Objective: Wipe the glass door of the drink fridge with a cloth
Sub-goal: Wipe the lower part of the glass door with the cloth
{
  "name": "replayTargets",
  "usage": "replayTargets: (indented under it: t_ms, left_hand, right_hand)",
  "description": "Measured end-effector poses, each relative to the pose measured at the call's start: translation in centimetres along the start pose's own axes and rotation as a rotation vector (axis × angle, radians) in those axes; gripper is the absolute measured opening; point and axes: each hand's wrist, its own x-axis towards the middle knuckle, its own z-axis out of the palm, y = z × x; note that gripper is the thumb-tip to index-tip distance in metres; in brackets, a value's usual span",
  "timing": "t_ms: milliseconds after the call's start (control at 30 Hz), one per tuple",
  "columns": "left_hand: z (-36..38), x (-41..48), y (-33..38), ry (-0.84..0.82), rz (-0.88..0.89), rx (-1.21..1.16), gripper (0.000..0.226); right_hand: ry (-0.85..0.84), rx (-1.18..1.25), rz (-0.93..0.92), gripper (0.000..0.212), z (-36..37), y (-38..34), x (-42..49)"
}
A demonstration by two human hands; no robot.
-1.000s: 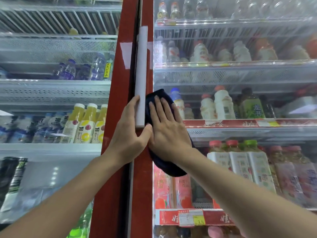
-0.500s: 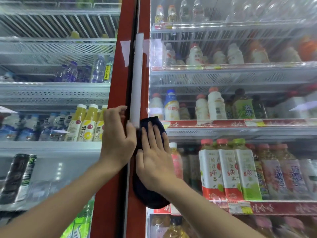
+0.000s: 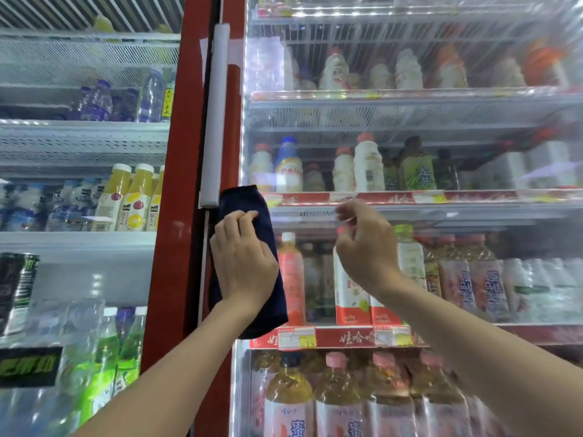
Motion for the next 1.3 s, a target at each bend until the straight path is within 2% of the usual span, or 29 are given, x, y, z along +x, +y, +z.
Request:
replayTargets:
  t_ms: [67,133,200,267,367,433,533,700,800,900,1033,1200,1300]
  left_hand:
    - [0.8,-0.1,0.2,0.011,-0.014,0.032,0.038]
    - [1.4,-0.2,0.0,-0.008,-0.015,0.076,0.047]
    - [1.8,0.7,-0.6,-0.069,0.045,0.133,0.061]
    - [1.9,3.1,-1.2,-0.151,0.201,0.188,0.067]
    - [2.0,6.6,-1.4,-0.23,0.436,0.24,0.065]
    - [2.2,6.8,-1.1,-0.239,0.508,0.269,0.062]
    - [2.4,2.9,-0.3,-0.223,0.592,0.273,0.06]
    - [1.4,-5.2,0.2,-0.363,0.79,0.266,0.06]
    - [1.8,-1.5,0.5,-0.383,0.804,0.287,0.061]
    - [3.6,3.0,3.0,-0.33,0.662,0.273,0.062]
    - [5.1,2.9,5.7,-0.282,0.542,0.287,0.063]
    - [4.9,-4.0,7.1,-0.296,0.612,0.265,0.063]
    - [4.2,-8.3,7.4,-0.378,0.755,0.266,0.062]
  right_hand:
    - [0.099,-0.351,-0.189,0.04,-0.7,4.0,-0.7]
    - [0.095,-0.45,-0.288,0.044,-1.3,7.3,-0.9]
    - [0.07,-0.471,-0.33,0.046,-1.4,9.0,-1.1]
    - [0.079,-0.477,-0.333,0.048,-0.9,9.4,-1.4]
    - [0.123,-0.451,-0.324,0.046,-0.1,9.2,-1.6]
    - [0.138,-0.443,-0.341,0.045,0.0,9.5,-1.6]
    - [0.132,-0.443,-0.331,0.047,-0.1,9.5,-1.7]
    - [0.12,-0.391,-0.364,0.051,-1.6,9.6,-1.6]
    - [0.169,-0.46,-0.355,0.053,-4.7,12.0,-1.2]
    - [0.115,-0.512,-0.355,0.055,-6.1,14.4,-1.3]
    - [0.108,-0.482,-0.355,0.056,-5.7,15.0,-1.5]
    - [0.102,-0.472,-0.364,0.058,-5.9,15.2,-1.7]
    - [0.09,-0.411,-0.384,0.057,-6.1,15.2,-1.5]
